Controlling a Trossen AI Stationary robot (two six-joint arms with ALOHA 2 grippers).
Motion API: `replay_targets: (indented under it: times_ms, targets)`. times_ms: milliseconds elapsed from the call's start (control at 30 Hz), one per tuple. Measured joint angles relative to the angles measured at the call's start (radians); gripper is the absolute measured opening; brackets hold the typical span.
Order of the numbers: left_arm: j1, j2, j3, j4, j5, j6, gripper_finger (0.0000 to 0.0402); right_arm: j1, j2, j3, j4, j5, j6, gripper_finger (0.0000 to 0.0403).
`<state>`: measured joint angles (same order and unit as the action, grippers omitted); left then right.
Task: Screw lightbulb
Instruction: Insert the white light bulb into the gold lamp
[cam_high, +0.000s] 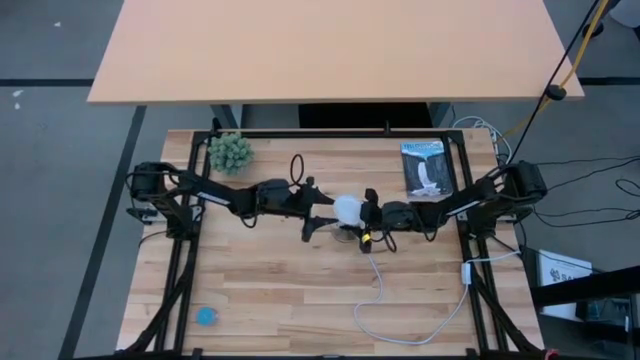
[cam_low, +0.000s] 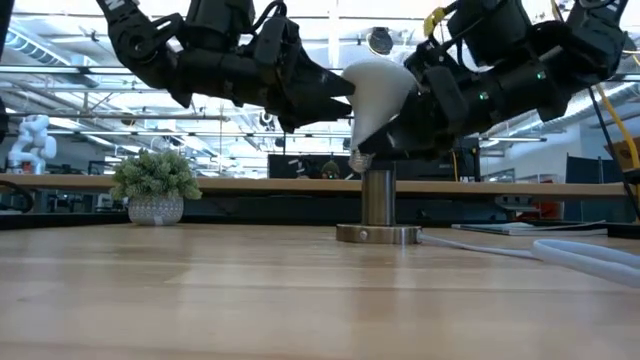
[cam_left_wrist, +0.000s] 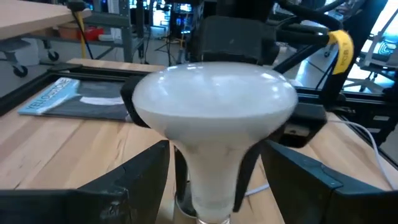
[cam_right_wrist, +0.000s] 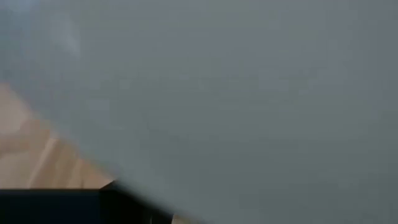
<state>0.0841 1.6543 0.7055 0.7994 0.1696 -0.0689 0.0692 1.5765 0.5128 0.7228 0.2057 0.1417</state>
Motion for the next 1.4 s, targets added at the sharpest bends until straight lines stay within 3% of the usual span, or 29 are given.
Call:
replay_targets:
  times_ms: [300, 600, 1400]
  targets:
    - [-0.006, 0.000, 0.000, 0.007, 0.000, 0.013, 0.0259, 0.000, -0.101, 0.003, -0.037, 0.002, -0.034, 0.0195]
    - [-0.016, 0.037, 0.000, 0.005, -0.029, 0.020, 0.0259, 0.000, -0.113, 0.002, -0.284, 0.059, -0.002, 0.0196]
    - [-0.019, 0.062, 0.003, 0.018, -0.107, 0.008, 0.0259, 0.000, -0.191, 0.002, -0.300, 0.073, 0.058, 0.0197]
